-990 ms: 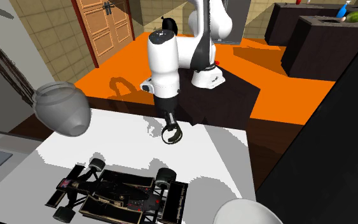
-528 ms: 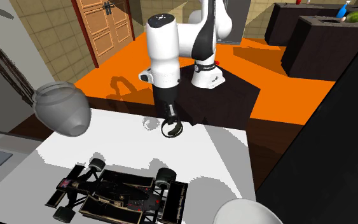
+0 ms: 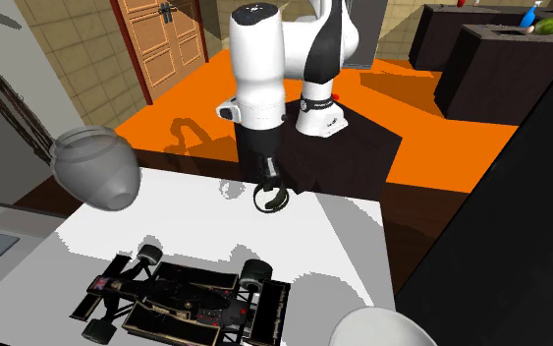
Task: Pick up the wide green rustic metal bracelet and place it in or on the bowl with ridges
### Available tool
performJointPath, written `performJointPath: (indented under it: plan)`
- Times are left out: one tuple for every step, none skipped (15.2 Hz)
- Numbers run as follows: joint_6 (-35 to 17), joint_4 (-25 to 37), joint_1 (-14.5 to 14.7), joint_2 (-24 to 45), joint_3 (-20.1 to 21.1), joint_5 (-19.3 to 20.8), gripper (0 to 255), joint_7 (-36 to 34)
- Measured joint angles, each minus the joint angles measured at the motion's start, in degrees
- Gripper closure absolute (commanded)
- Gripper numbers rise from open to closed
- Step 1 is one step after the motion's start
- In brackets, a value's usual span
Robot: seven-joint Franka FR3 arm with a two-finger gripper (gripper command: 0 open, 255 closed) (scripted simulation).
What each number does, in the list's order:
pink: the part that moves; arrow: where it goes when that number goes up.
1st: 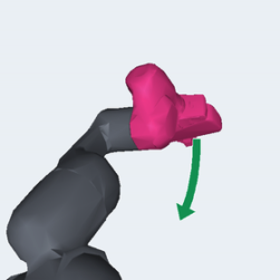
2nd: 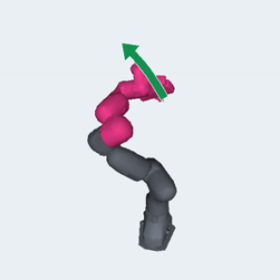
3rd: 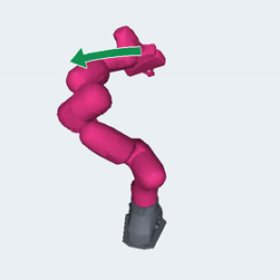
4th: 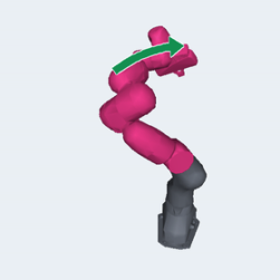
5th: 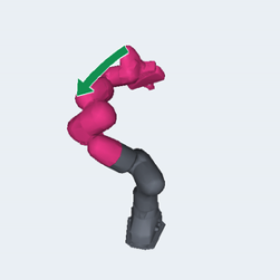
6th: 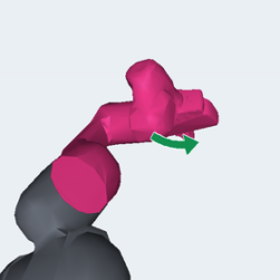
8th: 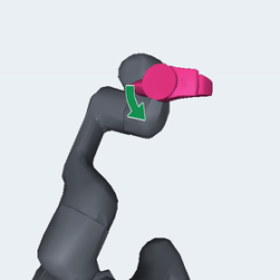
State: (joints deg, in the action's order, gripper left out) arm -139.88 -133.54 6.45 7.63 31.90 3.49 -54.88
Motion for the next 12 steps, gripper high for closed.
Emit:
performJointPath:
  plan:
    - [0.36, 1.62, 1.02, 1.51, 0.21, 1.24, 255, -2.03]
    - [1.10, 3.71, 2.10, 3.15, 0.32, 2.50, 255, -4.01]
    - [1.40, 5.40, 3.31, 4.80, 0.37, 3.79, 255, -6.07]
    - [1.99, 7.17, 4.38, 6.25, 0.36, 4.83, 255, -7.72]
    - [2.32, 8.32, 5.34, 7.24, 0.39, 5.57, 255, -9.12]
    - [2.96, 10.14, 6.48, 8.66, 0.33, 6.51, 255, -10.64]
    - [3.43, 11.74, 7.61, 10.02, 0.23, 7.40, 255, -12.09]
    - [4.14, 14.09, 9.08, 11.94, -0.01, 8.57, 255, -13.79]
    - [4.99, 16.24, 10.50, 13.47, -0.14, 9.43, 255, -15.34]
    - [6.01, 18.55, 11.70, 14.95, -0.32, 10.16, 255, -16.43]
    - [6.74, 20.88, 13.04, 16.74, -0.65, 11.06, 255, -17.65]
    - [7.97, 23.39, 14.39, 18.21, -0.80, 11.66, 255, -18.77]
